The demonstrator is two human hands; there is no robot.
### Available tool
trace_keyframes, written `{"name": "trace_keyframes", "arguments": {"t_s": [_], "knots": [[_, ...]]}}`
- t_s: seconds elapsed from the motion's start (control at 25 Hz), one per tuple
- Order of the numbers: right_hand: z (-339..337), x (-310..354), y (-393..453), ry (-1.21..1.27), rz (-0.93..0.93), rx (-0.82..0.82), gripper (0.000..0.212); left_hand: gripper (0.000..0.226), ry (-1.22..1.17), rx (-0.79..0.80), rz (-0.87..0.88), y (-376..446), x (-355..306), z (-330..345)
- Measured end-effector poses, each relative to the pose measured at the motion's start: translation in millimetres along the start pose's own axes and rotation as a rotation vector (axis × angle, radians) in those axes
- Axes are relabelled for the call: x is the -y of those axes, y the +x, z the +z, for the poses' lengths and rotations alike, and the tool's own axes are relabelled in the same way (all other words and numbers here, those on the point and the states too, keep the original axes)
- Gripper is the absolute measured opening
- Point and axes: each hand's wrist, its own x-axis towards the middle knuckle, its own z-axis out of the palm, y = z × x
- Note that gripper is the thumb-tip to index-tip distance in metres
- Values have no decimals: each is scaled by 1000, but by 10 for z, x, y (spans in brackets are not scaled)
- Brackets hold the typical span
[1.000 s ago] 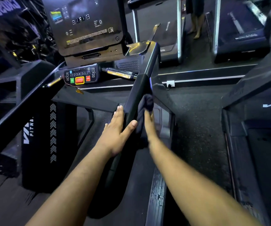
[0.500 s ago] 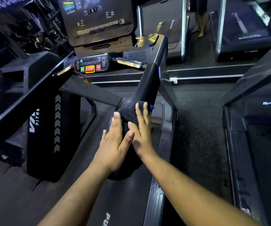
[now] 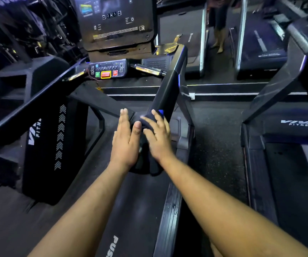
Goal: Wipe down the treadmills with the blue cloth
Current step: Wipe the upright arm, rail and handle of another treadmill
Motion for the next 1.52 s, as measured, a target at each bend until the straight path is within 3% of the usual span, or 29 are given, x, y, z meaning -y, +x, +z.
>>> {"name": "trace_keyframes", "arguments": {"t_s": [0.36, 0.48, 0.56, 0.68, 0.8, 0.92, 1.08, 1.16, 1.24, 1.4, 1.52], "knots": [[-374, 183, -1031, -90, -242, 197, 53, 100, -63, 72, -240, -978, 195, -90], [-579, 116, -1260, -85, -294, 215, 56, 104, -147, 11, -242, -1358, 271, 56], [-732, 32, -1369, -46, -249, 195, 58, 87, -300, -49, -312, -1569, 244, 237], [-1079, -114, -1462, -2, -169, 171, 63, 49, -607, 78, -356, -1674, 40, 596], [-1584, -191, -1519, 32, -58, 161, 83, 42, -814, 117, -334, -1567, -266, 878], [-2174, -410, -1528, -9, 93, 50, 99, 40, -867, 209, -288, -1395, -627, 1177], [-2876, -637, -1594, 182, 329, -67, 78, 27, -925, 412, -272, -1223, -1126, 1673], [-3146, -645, -1601, 199, 333, -191, 53, 21, -892, 487, -223, -1107, -1336, 1855], [-3367, -580, -1614, 59, 286, -340, 34, 26, -833, 541, -122, -963, -1506, 2051], [-3599, -334, -1605, -183, 205, -621, 34, 41, -666, 608, 148, -677, -1812, 2390], [-3771, -32, -1546, -335, 168, -807, 37, 38, -726, 666, 282, -465, -2116, 2612]]}}
